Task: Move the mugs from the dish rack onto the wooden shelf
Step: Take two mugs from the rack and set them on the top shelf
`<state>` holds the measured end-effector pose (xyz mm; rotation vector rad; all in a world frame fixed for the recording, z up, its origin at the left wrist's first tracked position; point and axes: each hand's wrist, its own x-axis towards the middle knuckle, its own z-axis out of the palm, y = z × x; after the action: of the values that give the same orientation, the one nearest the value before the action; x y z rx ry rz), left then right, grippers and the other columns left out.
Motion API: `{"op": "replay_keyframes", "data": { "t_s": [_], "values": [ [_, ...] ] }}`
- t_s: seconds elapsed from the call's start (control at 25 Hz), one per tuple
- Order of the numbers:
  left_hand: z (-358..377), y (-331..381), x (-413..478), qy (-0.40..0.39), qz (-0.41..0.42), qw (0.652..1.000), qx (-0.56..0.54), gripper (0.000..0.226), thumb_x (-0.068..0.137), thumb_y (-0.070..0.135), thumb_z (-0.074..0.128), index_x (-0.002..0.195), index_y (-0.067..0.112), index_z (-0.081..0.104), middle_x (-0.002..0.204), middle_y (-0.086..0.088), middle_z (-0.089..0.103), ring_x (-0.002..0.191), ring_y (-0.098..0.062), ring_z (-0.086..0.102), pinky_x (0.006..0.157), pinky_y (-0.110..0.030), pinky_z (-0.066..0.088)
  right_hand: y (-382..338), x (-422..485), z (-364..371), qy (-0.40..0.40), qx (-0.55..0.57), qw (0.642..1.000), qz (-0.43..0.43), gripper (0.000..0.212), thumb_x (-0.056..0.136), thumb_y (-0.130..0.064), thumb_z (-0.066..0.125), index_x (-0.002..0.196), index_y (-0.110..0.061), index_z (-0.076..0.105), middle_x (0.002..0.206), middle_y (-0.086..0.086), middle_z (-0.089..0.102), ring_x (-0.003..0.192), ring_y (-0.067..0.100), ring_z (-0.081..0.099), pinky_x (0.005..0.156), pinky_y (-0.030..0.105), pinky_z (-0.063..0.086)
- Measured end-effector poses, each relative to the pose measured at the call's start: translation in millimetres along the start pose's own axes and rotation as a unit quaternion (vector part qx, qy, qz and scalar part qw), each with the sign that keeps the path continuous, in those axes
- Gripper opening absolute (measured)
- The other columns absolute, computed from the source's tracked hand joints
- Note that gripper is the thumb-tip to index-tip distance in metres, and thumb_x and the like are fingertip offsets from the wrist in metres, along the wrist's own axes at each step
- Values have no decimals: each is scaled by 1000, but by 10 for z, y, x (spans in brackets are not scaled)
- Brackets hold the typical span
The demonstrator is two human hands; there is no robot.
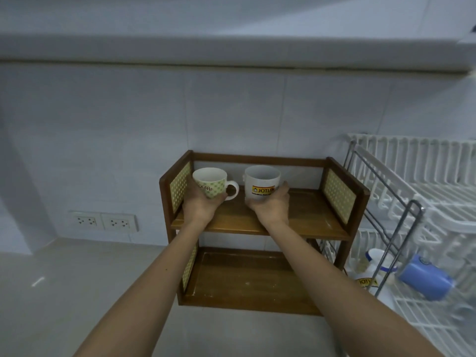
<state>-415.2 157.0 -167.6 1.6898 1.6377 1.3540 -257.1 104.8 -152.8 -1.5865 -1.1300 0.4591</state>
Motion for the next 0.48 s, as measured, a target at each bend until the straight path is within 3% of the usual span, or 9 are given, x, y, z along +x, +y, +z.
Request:
{"op": "replay_keyframes", "data": {
  "t_s": [0.12,0.2,0.32,0.48],
  "values": [
    [12,141,-443,72,22,996,-38,79,81,21,72,144,8,25,142,-13,42,131,-27,39,107,-36,37,44,-316,-271,-11,3,1000,-25,97,74,-25,79,147,-8,18,148,13,32,136,26,33,108,32,31],
    [133,215,-996,78,74,992,-66,68,86,16,64,143,19,27,145,-1,36,132,-13,35,104,-23,31,209,-687,-588,-27,-5,998,-58,85,82,-26,71,148,-17,19,153,3,29,139,18,28,111,29,25],
    [363,238,-1893,-27,125,985,-113,52,88,15,61,132,34,40,129,18,44,118,13,39,97,-9,35,533,-1294,-1229,-25,-25,989,-145,62,85,-22,64,141,-24,36,141,-10,43,131,2,39,107,23,35],
    [760,315,-2868,-135,156,967,-147,37,87,12,59,113,37,53,112,22,57,110,7,51,91,-22,46,1066,-1718,-2121,23,-126,973,-190,51,83,-9,61,132,-17,49,130,-9,53,121,2,48,102,12,36]
  ]
}}
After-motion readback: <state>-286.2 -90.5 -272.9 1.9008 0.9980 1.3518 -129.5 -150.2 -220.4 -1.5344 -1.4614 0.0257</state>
